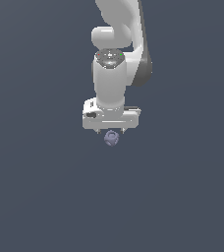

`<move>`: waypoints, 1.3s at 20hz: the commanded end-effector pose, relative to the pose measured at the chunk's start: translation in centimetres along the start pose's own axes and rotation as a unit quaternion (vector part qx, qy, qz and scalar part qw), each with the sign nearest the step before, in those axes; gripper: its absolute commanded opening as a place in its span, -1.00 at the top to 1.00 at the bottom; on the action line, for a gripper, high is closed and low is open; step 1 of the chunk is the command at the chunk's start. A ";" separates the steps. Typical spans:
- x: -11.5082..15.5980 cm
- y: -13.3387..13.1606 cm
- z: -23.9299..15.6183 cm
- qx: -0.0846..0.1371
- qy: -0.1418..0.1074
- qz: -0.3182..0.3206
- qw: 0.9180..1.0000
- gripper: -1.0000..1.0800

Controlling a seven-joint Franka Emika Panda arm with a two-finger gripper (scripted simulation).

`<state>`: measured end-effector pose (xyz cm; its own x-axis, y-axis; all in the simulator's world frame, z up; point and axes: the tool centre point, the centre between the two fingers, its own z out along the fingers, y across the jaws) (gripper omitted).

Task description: Pick up the object and move it to a goal position.

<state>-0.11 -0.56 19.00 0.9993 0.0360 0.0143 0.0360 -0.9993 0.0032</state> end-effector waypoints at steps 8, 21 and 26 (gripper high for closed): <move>-0.2 0.1 0.3 0.001 -0.001 0.005 1.000 -0.92; -2.3 -0.5 4.0 0.003 -0.003 0.110 0.994 -0.92; -3.8 -0.7 6.2 0.003 -0.005 0.177 0.984 -0.92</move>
<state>-3.37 -0.02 13.46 0.9618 -0.2738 0.0043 -0.2738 -0.9618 -0.0060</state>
